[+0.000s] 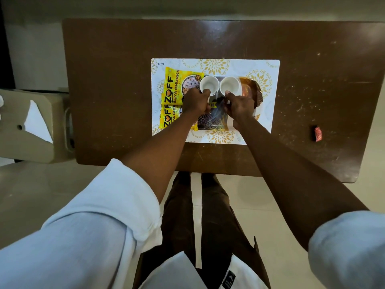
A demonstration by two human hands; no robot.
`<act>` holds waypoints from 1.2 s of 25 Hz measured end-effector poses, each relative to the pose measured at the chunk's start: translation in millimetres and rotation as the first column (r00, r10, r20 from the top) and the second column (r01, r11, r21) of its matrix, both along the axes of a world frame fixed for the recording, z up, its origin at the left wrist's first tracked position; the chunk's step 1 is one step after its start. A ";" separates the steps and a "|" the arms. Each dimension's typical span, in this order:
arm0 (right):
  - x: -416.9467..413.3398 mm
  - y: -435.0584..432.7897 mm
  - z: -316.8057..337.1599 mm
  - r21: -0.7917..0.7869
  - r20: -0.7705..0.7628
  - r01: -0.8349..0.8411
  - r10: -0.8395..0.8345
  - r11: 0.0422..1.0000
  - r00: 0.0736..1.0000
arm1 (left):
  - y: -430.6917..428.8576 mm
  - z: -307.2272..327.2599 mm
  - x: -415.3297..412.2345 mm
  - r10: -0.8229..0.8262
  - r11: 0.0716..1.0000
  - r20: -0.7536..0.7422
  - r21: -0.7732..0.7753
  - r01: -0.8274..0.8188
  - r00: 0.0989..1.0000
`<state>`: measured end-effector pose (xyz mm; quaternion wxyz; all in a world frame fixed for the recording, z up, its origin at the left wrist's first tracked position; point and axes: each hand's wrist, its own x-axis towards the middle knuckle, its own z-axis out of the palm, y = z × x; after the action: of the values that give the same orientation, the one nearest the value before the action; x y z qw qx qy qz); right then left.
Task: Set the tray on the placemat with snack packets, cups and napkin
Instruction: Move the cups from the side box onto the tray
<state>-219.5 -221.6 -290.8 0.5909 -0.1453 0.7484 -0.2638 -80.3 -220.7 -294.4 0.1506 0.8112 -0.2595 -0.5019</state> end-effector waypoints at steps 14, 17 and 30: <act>-0.4 1.3 6.7 0.015 -0.081 -0.092 0.093 0.996 0.992 | 4.2 14.0 1.3 0.066 0.998 -0.087 0.016 -0.065 0.994; -10.5 17.2 15.2 0.061 -0.155 -0.120 0.129 0.991 0.980 | 25.9 32.4 5.7 0.080 0.997 -0.023 0.002 -0.080 0.996; 150.2 131.5 226.8 -0.039 0.043 -0.594 0.595 0.804 0.802 | 206.5 233.4 100.2 0.542 0.825 -0.305 0.014 -0.565 0.783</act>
<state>-69.3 -90.1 -63.9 0.6619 -0.3723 0.6459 -0.0782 19.9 -14.2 -61.0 0.3597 0.7604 -0.0040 -0.5408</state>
